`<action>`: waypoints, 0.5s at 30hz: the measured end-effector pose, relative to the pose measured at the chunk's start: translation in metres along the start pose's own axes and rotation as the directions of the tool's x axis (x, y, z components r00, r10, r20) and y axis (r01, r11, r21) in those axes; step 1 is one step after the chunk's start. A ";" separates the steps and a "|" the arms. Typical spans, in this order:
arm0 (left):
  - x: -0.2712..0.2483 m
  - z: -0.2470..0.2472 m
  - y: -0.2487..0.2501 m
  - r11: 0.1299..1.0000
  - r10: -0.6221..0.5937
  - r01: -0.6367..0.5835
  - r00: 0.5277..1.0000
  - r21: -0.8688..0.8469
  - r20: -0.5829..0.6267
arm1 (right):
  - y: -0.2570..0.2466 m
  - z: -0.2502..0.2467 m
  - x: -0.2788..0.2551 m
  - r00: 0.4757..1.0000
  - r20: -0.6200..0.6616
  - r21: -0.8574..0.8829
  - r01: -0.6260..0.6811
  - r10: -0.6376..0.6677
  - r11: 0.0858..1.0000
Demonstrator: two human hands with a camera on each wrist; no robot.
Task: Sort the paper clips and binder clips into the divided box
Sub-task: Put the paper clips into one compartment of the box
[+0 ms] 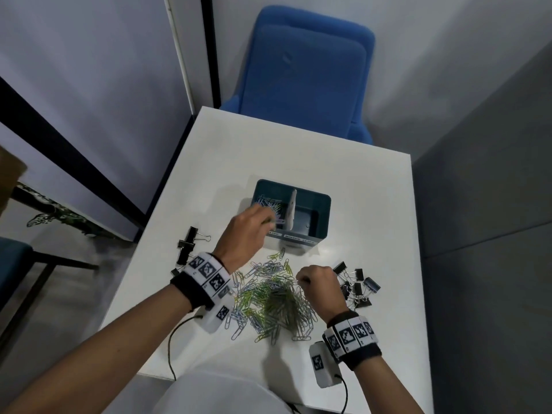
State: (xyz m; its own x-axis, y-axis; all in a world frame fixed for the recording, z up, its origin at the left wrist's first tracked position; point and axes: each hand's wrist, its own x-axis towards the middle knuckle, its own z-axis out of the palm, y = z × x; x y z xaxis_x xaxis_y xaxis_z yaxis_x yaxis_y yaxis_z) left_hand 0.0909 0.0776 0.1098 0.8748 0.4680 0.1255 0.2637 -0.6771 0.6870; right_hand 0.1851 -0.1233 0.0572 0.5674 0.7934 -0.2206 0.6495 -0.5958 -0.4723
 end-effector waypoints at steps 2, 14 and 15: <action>0.021 -0.007 0.004 1.000 0.005 -0.006 0.998 -0.016 -0.059 | -0.007 -0.012 0.002 1.000 -0.017 -0.012 0.015 -0.015 1.000; 0.008 0.002 -0.035 0.987 -0.162 0.162 0.986 0.019 -0.040 | -0.076 -0.094 0.074 0.949 -0.287 0.079 0.158 -0.129 0.984; -0.005 0.007 -0.042 0.982 -0.185 0.185 0.983 0.037 -0.007 | -0.081 -0.097 0.084 0.947 -0.298 0.088 0.151 -0.119 0.985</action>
State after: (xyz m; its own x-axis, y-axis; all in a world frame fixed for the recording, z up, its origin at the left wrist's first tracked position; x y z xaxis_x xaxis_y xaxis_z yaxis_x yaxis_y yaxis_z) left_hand 0.0787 0.0997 0.0753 0.8082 0.5889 0.0012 0.4357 -0.5994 0.6715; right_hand 0.2295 -0.0206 0.1594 0.6109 0.7852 0.1017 0.6809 -0.4555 -0.5735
